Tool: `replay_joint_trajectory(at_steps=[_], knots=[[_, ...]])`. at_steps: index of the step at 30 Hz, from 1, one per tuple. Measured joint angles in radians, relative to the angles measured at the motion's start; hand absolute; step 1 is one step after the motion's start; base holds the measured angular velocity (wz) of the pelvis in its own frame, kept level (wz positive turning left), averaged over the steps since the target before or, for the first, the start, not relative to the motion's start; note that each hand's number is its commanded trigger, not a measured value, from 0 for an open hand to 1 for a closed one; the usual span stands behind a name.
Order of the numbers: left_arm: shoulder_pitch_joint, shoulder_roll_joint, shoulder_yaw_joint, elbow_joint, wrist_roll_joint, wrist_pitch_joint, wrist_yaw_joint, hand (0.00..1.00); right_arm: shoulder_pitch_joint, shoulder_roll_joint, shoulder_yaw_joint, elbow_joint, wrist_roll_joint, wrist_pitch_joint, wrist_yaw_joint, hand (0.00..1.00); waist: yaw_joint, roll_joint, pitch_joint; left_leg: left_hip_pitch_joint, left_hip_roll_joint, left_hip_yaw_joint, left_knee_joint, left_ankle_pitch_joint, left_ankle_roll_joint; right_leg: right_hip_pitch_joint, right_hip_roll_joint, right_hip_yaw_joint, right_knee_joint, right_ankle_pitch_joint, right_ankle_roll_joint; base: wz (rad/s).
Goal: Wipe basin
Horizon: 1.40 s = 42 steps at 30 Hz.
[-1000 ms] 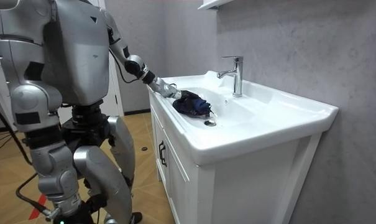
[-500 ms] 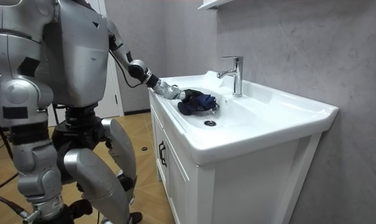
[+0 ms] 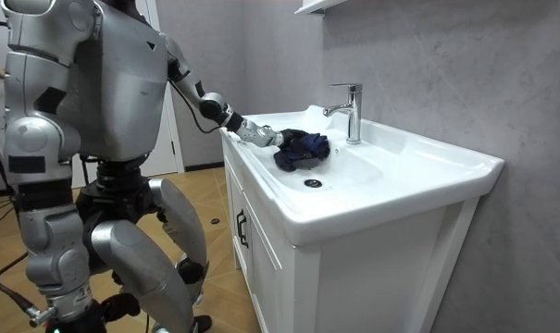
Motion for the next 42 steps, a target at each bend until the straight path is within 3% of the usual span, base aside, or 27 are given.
replay_joint_trajectory(at_steps=[5,11,19,23,25,28,32,34,37,42], knots=[[-0.002,0.015,-0.011,0.0,-0.001,-0.001,0.0,1.0,0.004,0.0,0.0,0.005,0.01,-0.001,0.021,0.0,-0.008,0.003,0.0018,0.001,0.003,0.0,0.005,-0.002,-0.001,0.0,0.003,0.002,0.0,0.0,0.0,0.0],[-0.003,0.016,-0.053,0.0,-0.001,-0.011,-0.004,1.0,0.002,-0.001,-0.001,0.006,0.03,-0.018,0.039,0.0,-0.031,0.025,0.0164,0.009,0.002,0.008,0.005,-0.005,0.002,0.005,0.003,0.01,0.0,0.001,0.003,-0.03],[-0.003,0.011,-0.109,0.0,0.009,-0.024,-0.008,1.0,0.002,-0.006,-0.001,0.009,0.038,-0.024,0.039,0.0,-0.05,0.048,0.0278,0.021,0.006,0.036,-0.004,-0.006,0.003,-0.002,0.015,0.048,0.001,0.004,0.008,-0.08],[-0.003,0.013,-0.151,0.0,0.018,-0.024,-0.004,1.0,-0.006,-0.015,-0.003,0.011,0.019,-0.022,0.037,0.0,-0.071,0.064,0.0277,0.024,0.001,0.051,-0.004,-0.007,0.005,-0.012,0.007,0.054,0.019,0.004,0.009,-0.1],[-0.005,0.012,-0.208,0.0,0.028,-0.027,-0.004,1.0,-0.019,-0.028,-0.003,0.011,0.017,-0.022,0.041,0.0,-0.105,0.085,0.0265,0.027,-0.001,0.061,-0.003,-0.008,0.011,-0.012,0.002,0.054,0.024,0.003,0.011,-0.06],[-0.005,0.0,-0.246,0.0,0.091,-0.028,-0.013,1.0,-0.024,-0.041,-0.002,0.013,0.017,-0.023,0.05,0.0,-0.131,0.101,0.0269,0.05,-0.002,0.09,-0.006,-0.013,0.017,-0.011,0.003,0.081,0.039,-0.001,0.017,-0.22],[-0.006,-0.005,-0.268,0.0,0.135,-0.033,-0.032,1.0,-0.028,-0.048,-0.002,0.015,0.018,-0.021,0.065,0.0,-0.163,0.104,0.0271,0.075,-0.009,0.123,-0.023,-0.014,0.018,-0.011,0.004,0.11,0.053,-0.005,0.022,-0.24],[-0.013,-0.035,-0.278,0.0,0.134,-0.034,-0.032,1.0,-0.025,-0.052,-0.001,0.023,0.017,-0.018,0.064,0.0,-0.187,0.107,0.0267,0.082,-0.016,0.131,-0.034,-0.012,0.02,-0.011,0.001,0.119,0.054,-0.006,0.024,-0.07],[-0.019,-0.073,-0.293,0.0,0.127,-0.034,-0.061,1.0,-0.027,-0.054,-0.001,0.039,0.017,-0.018,0.064,0.0,-0.194,0.106,0.0267,0.097,-0.017,0.158,-0.04,-0.012,0.022,-0.016,0.003,0.141,0.067,-0.006,0.028,-0.21],[-0.025,-0.091,-0.29,0.0,0.128,-0.038,-0.093,1.0,-0.025,-0.054,-0.001,0.041,0.017,-0.019,0.065,0.0,-0.217,0.105,0.0261,0.104,-0.016,0.18,-0.042,-0.014,0.022,-0.03,0.019,0.165,0.073,-0.006,0.029,-0.14]])
